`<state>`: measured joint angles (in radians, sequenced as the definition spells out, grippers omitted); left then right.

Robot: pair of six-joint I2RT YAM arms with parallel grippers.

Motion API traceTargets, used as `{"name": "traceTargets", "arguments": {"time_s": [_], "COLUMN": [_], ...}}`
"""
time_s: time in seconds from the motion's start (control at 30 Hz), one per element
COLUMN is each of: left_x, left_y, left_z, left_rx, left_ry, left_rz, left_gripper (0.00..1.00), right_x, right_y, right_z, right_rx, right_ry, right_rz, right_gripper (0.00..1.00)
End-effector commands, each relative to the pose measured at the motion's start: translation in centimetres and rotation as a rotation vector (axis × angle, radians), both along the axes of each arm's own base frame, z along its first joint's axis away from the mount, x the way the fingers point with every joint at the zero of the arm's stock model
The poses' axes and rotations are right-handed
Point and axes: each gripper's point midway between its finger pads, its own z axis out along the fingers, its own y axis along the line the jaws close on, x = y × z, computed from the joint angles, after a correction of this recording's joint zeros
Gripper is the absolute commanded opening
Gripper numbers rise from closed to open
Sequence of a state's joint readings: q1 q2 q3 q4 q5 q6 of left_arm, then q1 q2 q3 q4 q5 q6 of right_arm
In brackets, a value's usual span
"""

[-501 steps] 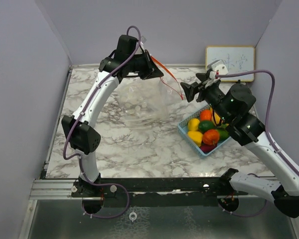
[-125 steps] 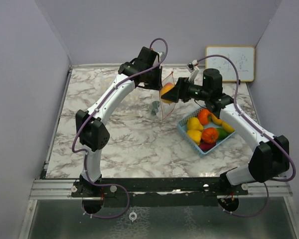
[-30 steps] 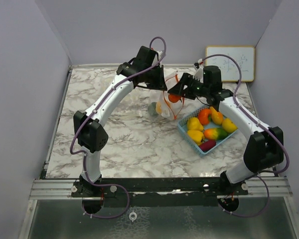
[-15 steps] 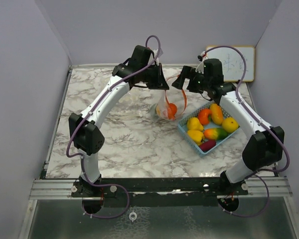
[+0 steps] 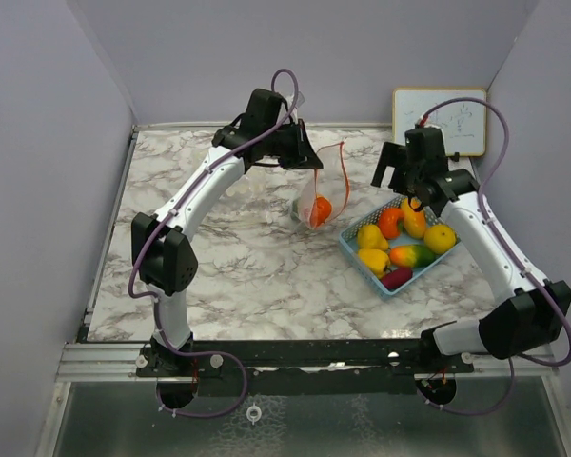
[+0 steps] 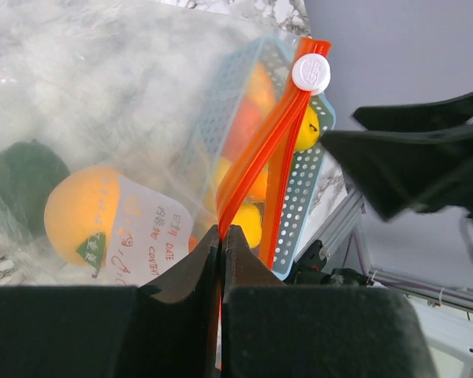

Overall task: Place the food in the zip-top bag and seal the zipper
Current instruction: Pick up the fake fruit from the bin.

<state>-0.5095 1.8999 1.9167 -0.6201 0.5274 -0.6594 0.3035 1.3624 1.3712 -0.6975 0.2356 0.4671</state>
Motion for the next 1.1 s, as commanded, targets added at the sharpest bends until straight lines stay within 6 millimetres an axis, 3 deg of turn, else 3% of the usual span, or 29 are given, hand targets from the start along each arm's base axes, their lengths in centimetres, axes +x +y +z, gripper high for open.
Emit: {"name": "traceTargets", "arguments": {"time_s": [0.0,0.13,0.47,0.53,0.6,0.8,0.97,1.07], "left_x": [-0.1,-0.3,-0.2,-0.2,-0.1,0.0,-0.2,-0.4], "left_y": [-0.3,0.0,1.6,1.7,1.9,2.0,2.0,2.2], "left_z": [2.7,2.5,2.3,2.4,2.5,2.3,2.2,2.1], "left_rx": [-0.084,-0.075,-0.054,-0.054,-0.055,-0.054,-0.054,-0.048], "left_ry": [-0.042,-0.039,-0.045,-0.045,-0.048,-0.039,-0.032,-0.032], "left_rz": [-0.021,-0.018,0.014,0.017,0.020,0.022,0.022,0.024], "left_gripper": [0.00,0.00,0.00,0.00,0.00,0.00,0.00,0.00], "right_x": [-3.0,-2.5,-2.1,-2.2,-2.3,-1.9,-1.6,-2.2], "right_y": [-2.7,-2.4,-3.5,-4.1,-4.7,-5.5,-5.9,-5.7], "right_z": [-9.0,-12.1,-16.9,-18.0,-18.7,-19.8,-19.0,-17.2], "right_rx": [-0.140,-0.145,-0.222,-0.236,-0.249,-0.277,-0.308,-0.289], "right_ry": [0.277,0.342,0.425,0.443,0.449,0.441,0.421,0.413], "right_rz": [-0.095,-0.103,-0.127,-0.142,-0.150,-0.154,-0.145,-0.128], "right_gripper": [1.00,0.98,0.91,0.84,0.78,0.77,0.40,0.27]}}
